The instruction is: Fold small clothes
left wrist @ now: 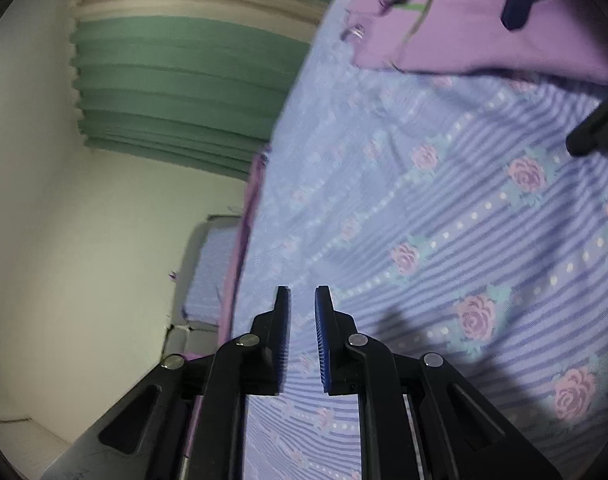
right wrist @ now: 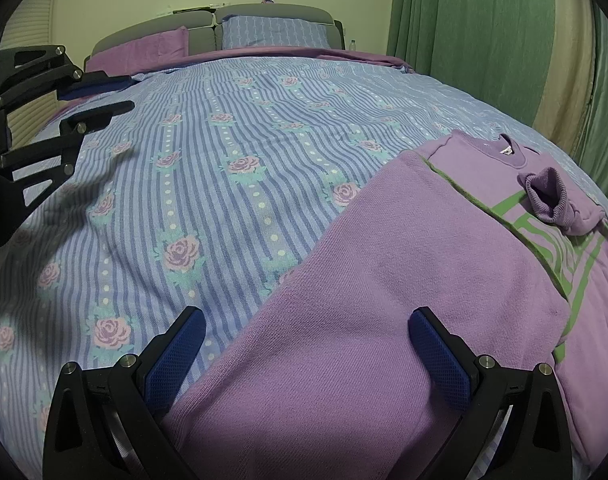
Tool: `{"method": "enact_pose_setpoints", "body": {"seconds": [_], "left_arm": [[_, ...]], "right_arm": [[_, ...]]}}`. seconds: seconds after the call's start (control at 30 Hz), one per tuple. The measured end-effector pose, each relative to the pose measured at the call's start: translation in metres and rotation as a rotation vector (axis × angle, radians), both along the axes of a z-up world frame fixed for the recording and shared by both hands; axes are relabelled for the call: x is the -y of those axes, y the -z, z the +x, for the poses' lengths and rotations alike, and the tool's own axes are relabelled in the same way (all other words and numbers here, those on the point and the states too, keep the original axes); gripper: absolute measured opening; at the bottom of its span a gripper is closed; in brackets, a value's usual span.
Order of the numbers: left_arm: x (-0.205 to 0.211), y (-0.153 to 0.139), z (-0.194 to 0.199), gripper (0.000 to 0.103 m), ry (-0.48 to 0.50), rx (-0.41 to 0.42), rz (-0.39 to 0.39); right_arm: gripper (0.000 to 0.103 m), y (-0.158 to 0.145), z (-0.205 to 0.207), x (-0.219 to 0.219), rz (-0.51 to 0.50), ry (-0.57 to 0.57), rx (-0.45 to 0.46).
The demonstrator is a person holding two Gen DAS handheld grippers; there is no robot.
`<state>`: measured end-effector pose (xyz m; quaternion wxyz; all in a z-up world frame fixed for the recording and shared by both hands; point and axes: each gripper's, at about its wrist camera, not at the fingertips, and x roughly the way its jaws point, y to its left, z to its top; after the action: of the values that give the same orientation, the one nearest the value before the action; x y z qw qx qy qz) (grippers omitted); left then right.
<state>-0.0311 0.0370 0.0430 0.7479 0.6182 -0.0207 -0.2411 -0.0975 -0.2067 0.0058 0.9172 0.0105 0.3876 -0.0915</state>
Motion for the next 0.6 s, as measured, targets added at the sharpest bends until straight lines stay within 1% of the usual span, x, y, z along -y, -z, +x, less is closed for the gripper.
{"method": "enact_pose_setpoints", "body": {"seconds": [0.07,0.13,0.3,0.37,0.43,0.6], "left_arm": [[-0.0031,-0.0026,-0.0014,0.015,0.005,0.003,-0.012],[-0.0022,-0.0045,-0.0005,0.015,-0.008,-0.024,-0.015],[0.0014,-0.0027,0.004,0.016,-0.028,-0.052,0.02],[0.0014,-0.0028,0.0029,0.015,-0.02,-0.043,0.021],[-0.0001,-0.0049,0.0003,0.015,-0.01,-0.024,-0.008],[-0.0016,-0.0044,-0.0011,0.015,-0.022,-0.052,0.011]], "right_arm": [[0.103,0.0,0.0,0.0001,0.0,0.0,0.0],[0.103,0.0,0.0,0.0,0.0,0.0,0.0],[0.103,0.0001,0.0,0.0,0.0,0.0,0.0],[0.103,0.0,0.0,0.0,0.0,0.0,0.0],[0.103,0.0001,0.0,0.0,0.0,0.0,0.0],[0.103,0.0001,0.0,0.0,0.0,0.0,0.0]]}}
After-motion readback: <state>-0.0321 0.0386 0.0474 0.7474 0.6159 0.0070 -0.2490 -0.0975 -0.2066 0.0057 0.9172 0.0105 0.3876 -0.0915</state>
